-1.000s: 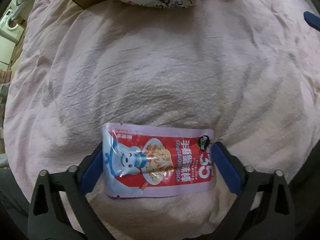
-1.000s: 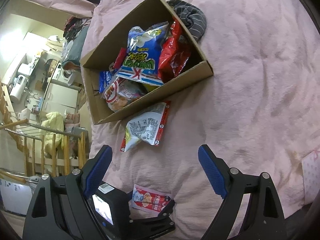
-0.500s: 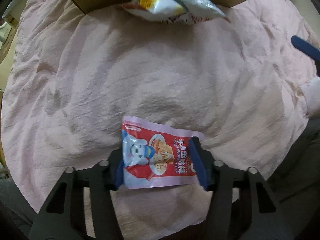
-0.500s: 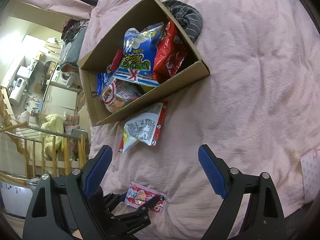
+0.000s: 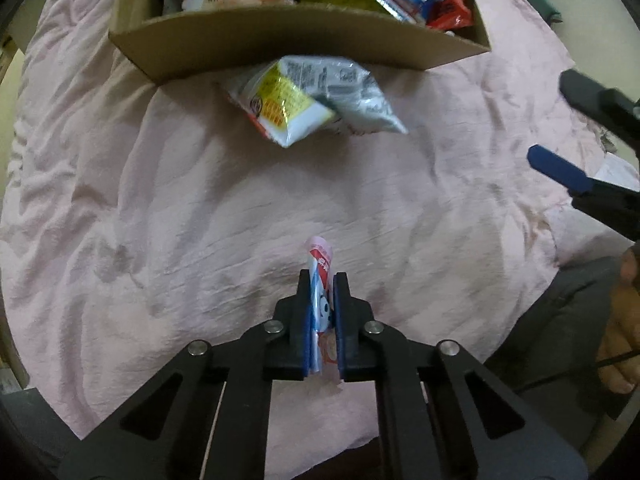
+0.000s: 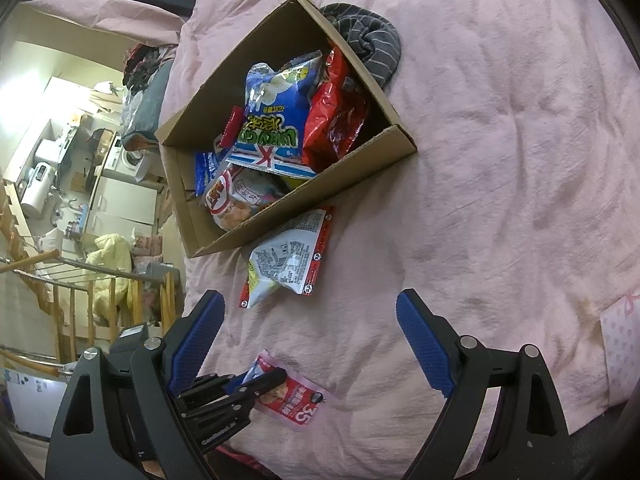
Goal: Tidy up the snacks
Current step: 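Lift the pink packet with the left tool while the right tool grasps the silver bag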
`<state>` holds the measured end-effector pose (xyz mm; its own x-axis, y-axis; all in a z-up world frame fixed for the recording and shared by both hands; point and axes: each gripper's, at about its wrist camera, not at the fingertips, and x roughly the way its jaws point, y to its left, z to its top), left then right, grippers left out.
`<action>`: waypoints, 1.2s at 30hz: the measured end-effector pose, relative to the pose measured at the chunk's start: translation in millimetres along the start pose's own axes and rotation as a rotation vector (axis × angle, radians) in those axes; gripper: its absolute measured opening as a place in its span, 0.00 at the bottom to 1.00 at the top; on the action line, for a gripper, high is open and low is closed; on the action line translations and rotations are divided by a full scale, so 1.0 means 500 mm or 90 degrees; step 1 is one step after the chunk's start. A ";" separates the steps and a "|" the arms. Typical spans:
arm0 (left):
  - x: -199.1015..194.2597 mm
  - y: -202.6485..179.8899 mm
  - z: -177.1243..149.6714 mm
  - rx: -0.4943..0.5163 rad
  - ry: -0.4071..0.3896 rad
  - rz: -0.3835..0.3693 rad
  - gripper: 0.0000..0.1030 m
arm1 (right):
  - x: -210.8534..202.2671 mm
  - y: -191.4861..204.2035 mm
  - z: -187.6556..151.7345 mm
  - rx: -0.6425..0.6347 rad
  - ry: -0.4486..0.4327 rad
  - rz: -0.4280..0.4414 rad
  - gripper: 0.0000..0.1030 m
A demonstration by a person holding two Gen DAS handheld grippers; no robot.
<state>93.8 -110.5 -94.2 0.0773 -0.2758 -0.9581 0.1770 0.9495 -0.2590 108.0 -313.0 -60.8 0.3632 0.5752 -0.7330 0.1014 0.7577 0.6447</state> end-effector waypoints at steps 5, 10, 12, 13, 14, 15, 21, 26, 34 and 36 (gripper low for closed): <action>-0.060 0.042 -0.002 -0.008 -0.034 0.016 0.05 | 0.005 0.001 0.001 -0.006 0.008 -0.002 0.87; -0.110 0.088 0.011 -0.018 -0.068 0.032 0.05 | 0.049 0.006 -0.006 -0.002 0.058 0.011 0.87; -0.118 0.108 0.018 -0.027 -0.076 0.034 0.05 | 0.085 0.018 -0.002 0.000 0.091 0.022 0.87; -0.124 0.120 0.020 -0.030 -0.081 0.041 0.05 | 0.095 0.022 0.000 -0.001 0.098 0.021 0.87; -0.128 0.131 0.021 -0.036 -0.085 0.042 0.05 | 0.112 0.027 0.005 -0.002 0.108 0.021 0.87; -0.129 0.142 0.023 -0.038 -0.088 0.043 0.05 | 0.126 0.030 0.008 0.000 0.114 0.021 0.87; -0.116 0.180 0.036 -0.073 -0.100 0.048 0.05 | 0.223 0.043 0.038 -0.005 0.147 -0.002 0.87; -0.105 0.185 0.045 -0.079 -0.107 0.052 0.05 | 0.277 0.024 0.041 0.005 0.157 -0.043 0.82; -0.095 0.178 0.044 -0.071 -0.111 0.060 0.05 | 0.280 0.045 0.026 -0.045 0.164 -0.038 0.41; -0.097 0.175 0.042 -0.067 -0.113 0.062 0.05 | 0.274 0.054 0.017 -0.059 0.167 -0.036 0.37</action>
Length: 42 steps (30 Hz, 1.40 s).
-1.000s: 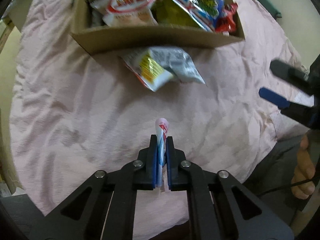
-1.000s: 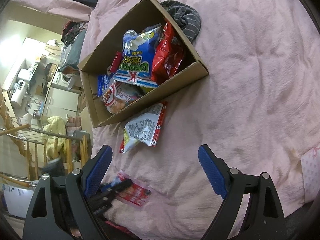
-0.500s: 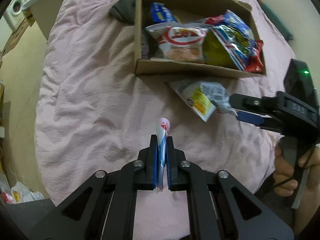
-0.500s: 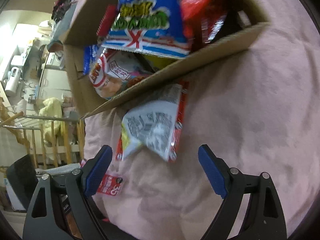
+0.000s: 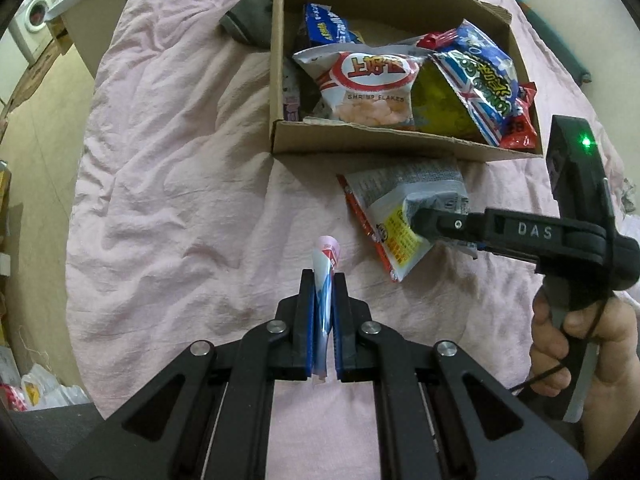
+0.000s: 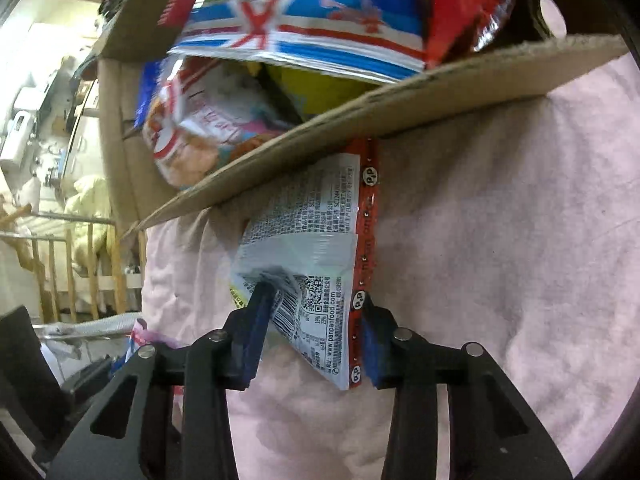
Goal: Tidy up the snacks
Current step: 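Lift the pink packet with the left tool while the right tool grasps the silver bag, then carry both snacks into the box and open both tools to release them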
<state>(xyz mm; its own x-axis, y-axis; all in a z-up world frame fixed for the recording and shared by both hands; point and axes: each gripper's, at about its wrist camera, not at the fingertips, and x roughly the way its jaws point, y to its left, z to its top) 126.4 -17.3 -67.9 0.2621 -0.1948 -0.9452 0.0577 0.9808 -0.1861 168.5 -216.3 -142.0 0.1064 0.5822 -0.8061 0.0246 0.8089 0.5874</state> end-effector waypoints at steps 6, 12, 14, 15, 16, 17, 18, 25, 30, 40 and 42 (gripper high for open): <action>-0.006 0.006 -0.003 -0.005 -0.010 0.003 0.05 | -0.025 0.017 -0.018 -0.022 -0.011 0.005 0.31; -0.016 0.014 -0.004 -0.014 -0.025 0.006 0.05 | -0.062 0.037 -0.036 -0.042 -0.023 0.002 0.30; -0.021 0.017 -0.003 -0.020 -0.031 0.004 0.05 | -0.082 0.047 -0.047 -0.046 -0.023 0.002 0.29; -0.025 0.019 -0.003 -0.023 -0.034 0.002 0.05 | -0.090 0.051 -0.050 -0.051 -0.024 0.002 0.29; -0.029 0.020 -0.002 -0.027 -0.037 0.000 0.05 | -0.106 0.061 -0.057 -0.064 -0.032 0.004 0.28; -0.034 0.022 0.000 -0.031 -0.040 -0.006 0.05 | -0.119 0.064 -0.062 -0.070 -0.039 0.003 0.28; -0.039 0.022 0.002 -0.033 -0.046 -0.012 0.05 | -0.133 0.065 -0.067 -0.072 -0.046 0.000 0.28; -0.096 0.025 0.026 -0.036 -0.096 -0.018 0.05 | -0.238 0.032 -0.064 -0.063 -0.104 0.016 0.27; -0.178 0.018 0.075 -0.043 -0.168 -0.034 0.05 | -0.294 0.043 -0.038 -0.076 -0.146 0.034 0.27; -0.190 -0.042 0.221 0.006 -0.222 -0.012 0.05 | -0.275 0.096 0.110 -0.073 -0.196 0.050 0.27; -0.164 -0.054 0.241 0.012 -0.215 -0.006 0.05 | -0.252 0.101 0.136 -0.068 -0.193 0.051 0.27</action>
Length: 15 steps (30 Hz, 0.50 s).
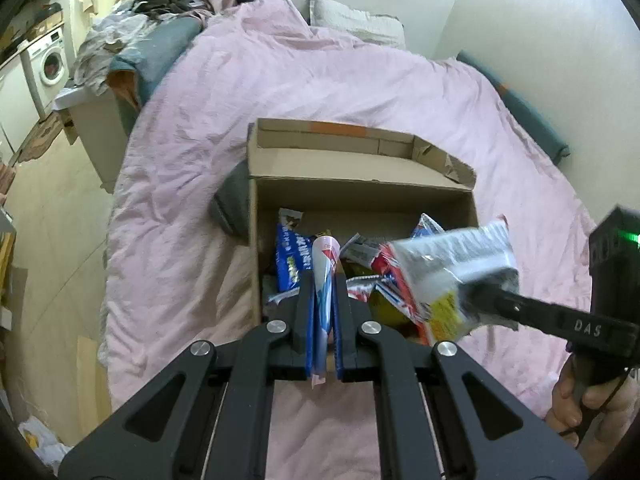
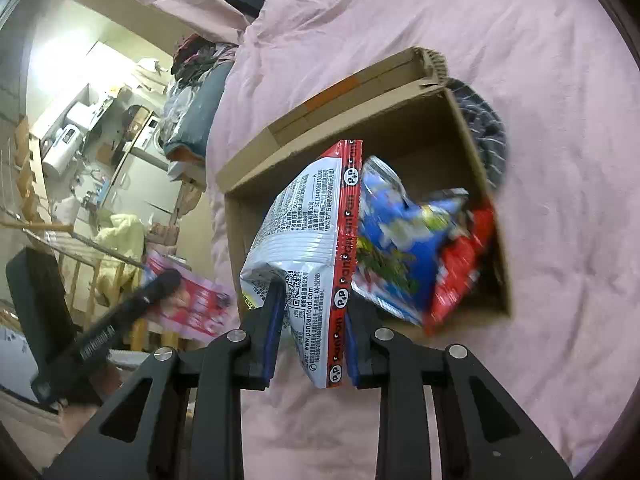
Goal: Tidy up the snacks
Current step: 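Carry both snacks into the box and open both tools to release them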
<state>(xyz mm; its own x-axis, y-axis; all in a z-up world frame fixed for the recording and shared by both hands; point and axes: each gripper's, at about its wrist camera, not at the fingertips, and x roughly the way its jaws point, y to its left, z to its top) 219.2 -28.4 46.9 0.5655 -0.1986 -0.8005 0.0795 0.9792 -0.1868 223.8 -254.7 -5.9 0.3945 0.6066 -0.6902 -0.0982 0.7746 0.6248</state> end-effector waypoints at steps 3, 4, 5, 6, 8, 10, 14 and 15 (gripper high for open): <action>0.045 -0.008 0.007 0.005 0.007 0.010 0.05 | 0.050 0.001 0.030 0.002 0.008 -0.003 0.27; 0.058 -0.010 0.009 0.007 0.007 0.014 0.05 | 0.064 -0.005 0.038 0.002 0.012 -0.006 0.27; 0.074 -0.012 0.010 0.012 0.009 0.019 0.05 | 0.084 -0.010 0.045 0.003 0.019 -0.008 0.27; 0.086 -0.011 0.011 0.013 0.013 0.019 0.05 | 0.093 -0.014 0.048 0.004 0.023 -0.009 0.27; 0.112 -0.007 0.010 0.008 0.029 0.013 0.05 | 0.118 -0.026 0.051 0.009 0.031 -0.009 0.27; 0.129 -0.008 0.010 0.013 0.029 0.020 0.06 | 0.135 -0.034 0.054 0.016 0.038 -0.007 0.27; 0.145 -0.007 0.013 0.026 0.016 0.033 0.08 | 0.161 -0.036 0.063 0.013 0.047 -0.004 0.27; 0.148 -0.003 0.014 0.021 0.017 0.031 0.08 | 0.166 -0.032 0.066 0.008 0.048 -0.005 0.27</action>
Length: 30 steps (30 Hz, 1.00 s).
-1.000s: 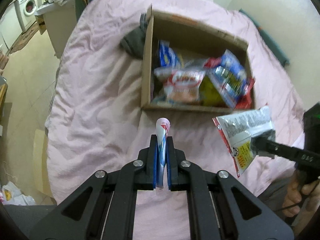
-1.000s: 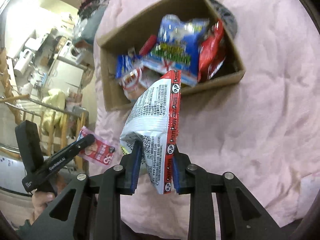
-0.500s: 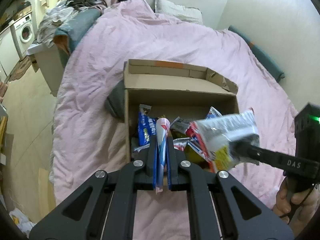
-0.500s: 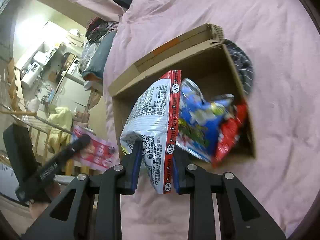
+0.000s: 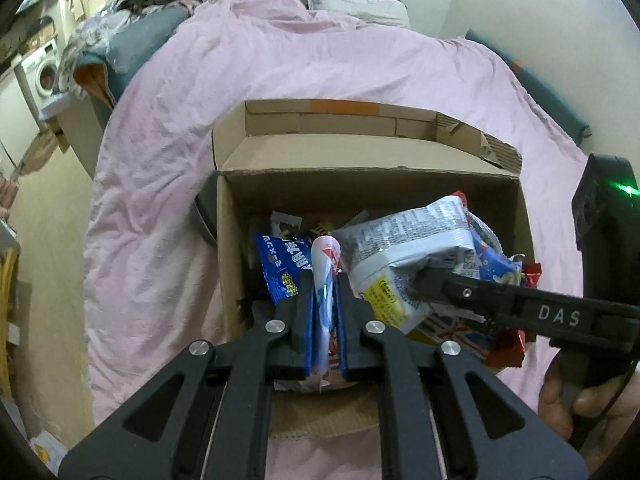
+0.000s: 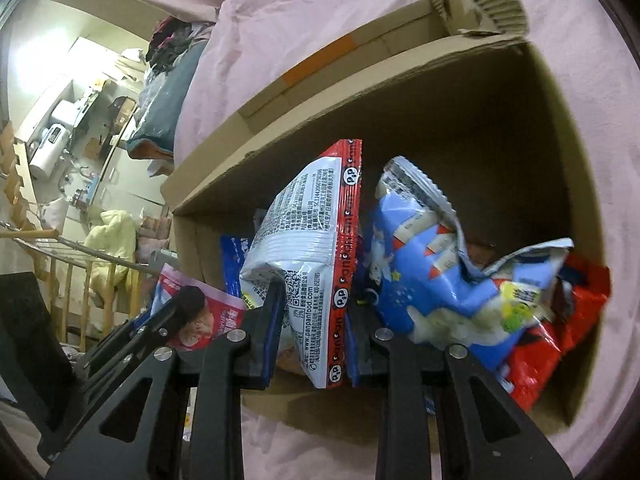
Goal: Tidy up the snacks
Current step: 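Carry both snacks into the box and open both tools to release them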
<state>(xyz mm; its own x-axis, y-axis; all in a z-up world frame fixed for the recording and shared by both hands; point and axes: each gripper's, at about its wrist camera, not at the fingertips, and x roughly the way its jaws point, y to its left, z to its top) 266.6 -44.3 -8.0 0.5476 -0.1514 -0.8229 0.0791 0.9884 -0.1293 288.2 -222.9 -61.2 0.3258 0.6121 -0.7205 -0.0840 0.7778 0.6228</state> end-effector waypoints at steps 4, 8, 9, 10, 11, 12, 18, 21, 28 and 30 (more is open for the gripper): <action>0.012 0.011 0.011 -0.019 -0.003 0.004 0.09 | 0.004 0.003 0.004 0.005 -0.001 0.005 0.27; 0.013 0.010 0.015 -0.025 -0.009 0.002 0.10 | -0.006 -0.010 -0.006 0.010 0.000 0.014 0.30; 0.013 0.009 0.014 -0.024 -0.011 0.002 0.11 | -0.008 -0.013 -0.007 0.011 0.000 0.016 0.30; 0.013 0.008 0.014 -0.022 -0.013 0.004 0.12 | -0.011 -0.017 -0.009 0.014 -0.001 0.016 0.30; 0.012 0.005 0.013 -0.016 -0.017 0.008 0.13 | -0.012 -0.017 -0.011 0.015 -0.001 0.017 0.30; 0.011 0.001 0.013 -0.009 -0.020 0.017 0.17 | -0.012 -0.016 -0.011 0.015 -0.001 0.017 0.30; 0.001 0.003 0.010 -0.022 -0.031 0.019 0.67 | -0.025 -0.022 -0.010 0.013 -0.012 0.041 0.51; -0.009 0.012 0.016 -0.036 -0.047 0.033 0.85 | -0.049 -0.022 -0.002 0.008 -0.030 0.048 0.67; -0.018 0.019 0.018 -0.031 -0.048 0.036 0.85 | -0.108 -0.013 0.002 -0.024 -0.091 0.022 0.91; -0.027 0.018 0.015 -0.031 -0.060 0.042 0.85 | -0.117 -0.016 0.002 -0.022 -0.098 0.023 0.94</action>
<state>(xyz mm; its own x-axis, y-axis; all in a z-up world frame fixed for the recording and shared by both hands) 266.3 -33.5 6.2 0.6268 -0.0823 -0.7749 0.0003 0.9944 -0.1054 270.8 -265.3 -23.8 0.4627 0.6123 -0.6411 -0.1289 0.7620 0.6347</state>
